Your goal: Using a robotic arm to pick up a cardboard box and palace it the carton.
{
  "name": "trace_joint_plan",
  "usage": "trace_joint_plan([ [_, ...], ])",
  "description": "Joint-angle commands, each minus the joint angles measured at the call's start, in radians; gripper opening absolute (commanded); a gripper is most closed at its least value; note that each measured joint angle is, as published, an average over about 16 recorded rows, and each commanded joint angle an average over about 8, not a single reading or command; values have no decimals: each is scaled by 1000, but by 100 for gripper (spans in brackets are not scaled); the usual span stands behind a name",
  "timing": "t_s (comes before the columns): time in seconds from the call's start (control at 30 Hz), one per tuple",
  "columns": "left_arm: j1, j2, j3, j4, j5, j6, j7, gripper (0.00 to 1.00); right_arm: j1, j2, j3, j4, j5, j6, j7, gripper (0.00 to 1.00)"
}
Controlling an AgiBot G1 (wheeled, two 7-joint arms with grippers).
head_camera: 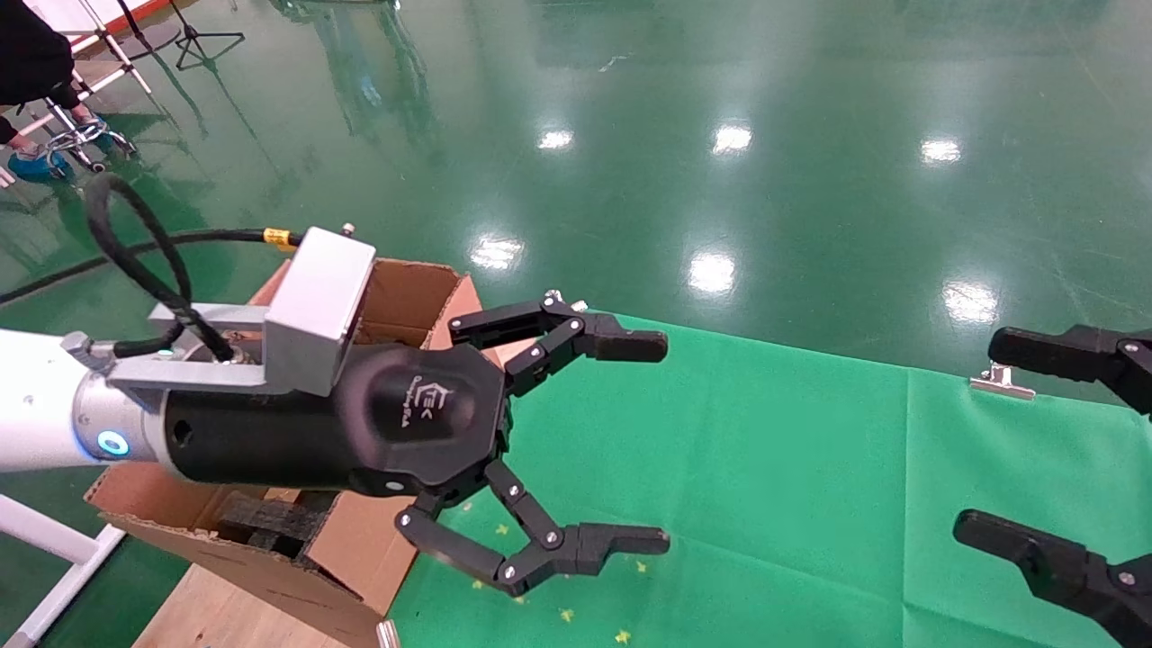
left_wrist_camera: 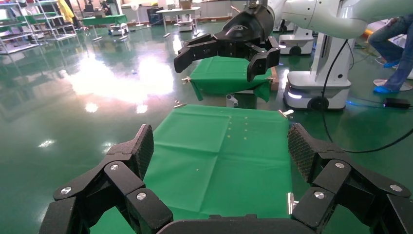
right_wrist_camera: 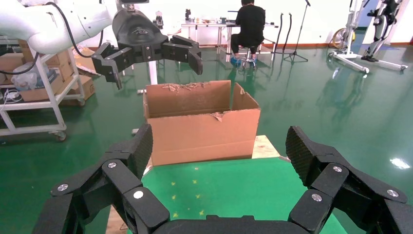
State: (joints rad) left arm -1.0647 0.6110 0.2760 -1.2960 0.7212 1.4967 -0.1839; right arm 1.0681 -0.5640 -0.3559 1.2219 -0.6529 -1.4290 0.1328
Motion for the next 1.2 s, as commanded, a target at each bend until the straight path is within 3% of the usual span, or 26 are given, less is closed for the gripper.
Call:
trace_joint_plan([
  [0.03, -2, 0, 1, 3, 2, 0, -1, 100, 0, 0, 0, 0, 0, 0, 0, 100],
  [1.2, -10, 0, 4, 14, 10, -1, -5, 100, 0, 0, 0, 0, 0, 0, 0, 100],
])
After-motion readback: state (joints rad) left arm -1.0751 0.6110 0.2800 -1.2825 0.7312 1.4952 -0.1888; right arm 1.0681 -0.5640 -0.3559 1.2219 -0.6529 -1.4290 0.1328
